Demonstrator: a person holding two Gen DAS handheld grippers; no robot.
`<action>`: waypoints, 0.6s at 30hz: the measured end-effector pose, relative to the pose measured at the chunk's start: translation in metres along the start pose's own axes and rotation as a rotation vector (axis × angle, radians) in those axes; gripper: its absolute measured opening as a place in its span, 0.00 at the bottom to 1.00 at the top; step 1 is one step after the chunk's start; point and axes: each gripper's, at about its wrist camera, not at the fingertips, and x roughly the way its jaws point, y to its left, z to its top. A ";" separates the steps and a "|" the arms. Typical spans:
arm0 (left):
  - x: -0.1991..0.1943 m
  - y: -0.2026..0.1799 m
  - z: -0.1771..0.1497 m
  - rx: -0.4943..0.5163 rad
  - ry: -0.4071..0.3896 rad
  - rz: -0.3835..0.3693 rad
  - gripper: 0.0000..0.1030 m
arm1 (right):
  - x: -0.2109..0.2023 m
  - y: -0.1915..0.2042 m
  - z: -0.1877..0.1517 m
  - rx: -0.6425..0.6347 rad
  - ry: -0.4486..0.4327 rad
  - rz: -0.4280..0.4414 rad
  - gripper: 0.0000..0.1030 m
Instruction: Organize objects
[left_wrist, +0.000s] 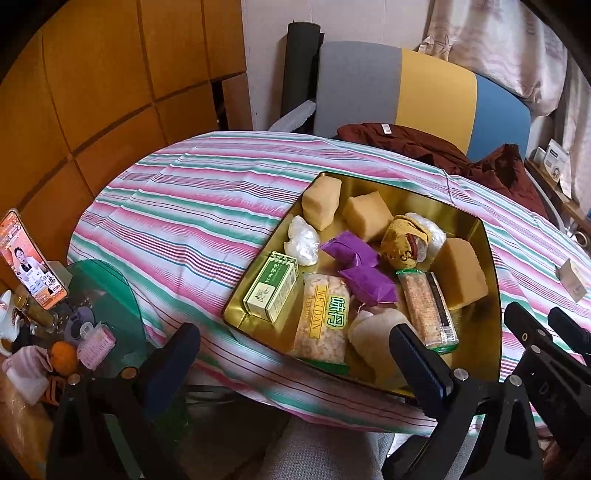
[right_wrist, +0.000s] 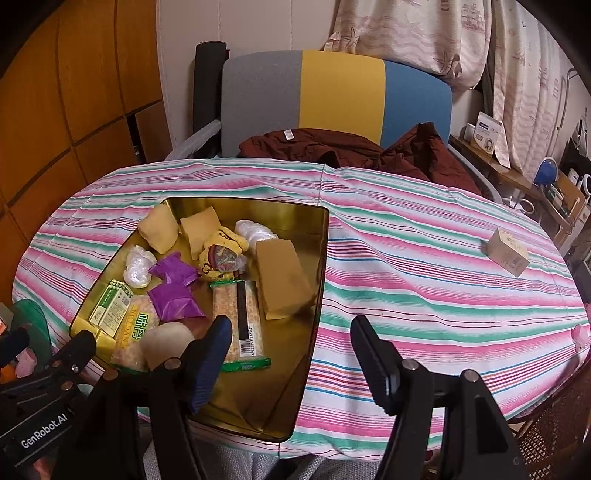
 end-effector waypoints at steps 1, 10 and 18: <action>0.000 0.000 0.000 0.001 -0.003 0.002 1.00 | 0.001 0.000 0.000 0.000 0.003 -0.002 0.66; -0.004 0.002 0.001 -0.016 -0.015 -0.011 1.00 | 0.000 0.004 0.002 -0.015 -0.007 -0.024 0.66; 0.000 0.003 0.001 -0.025 0.013 -0.026 1.00 | 0.002 0.000 0.001 0.000 0.000 -0.020 0.66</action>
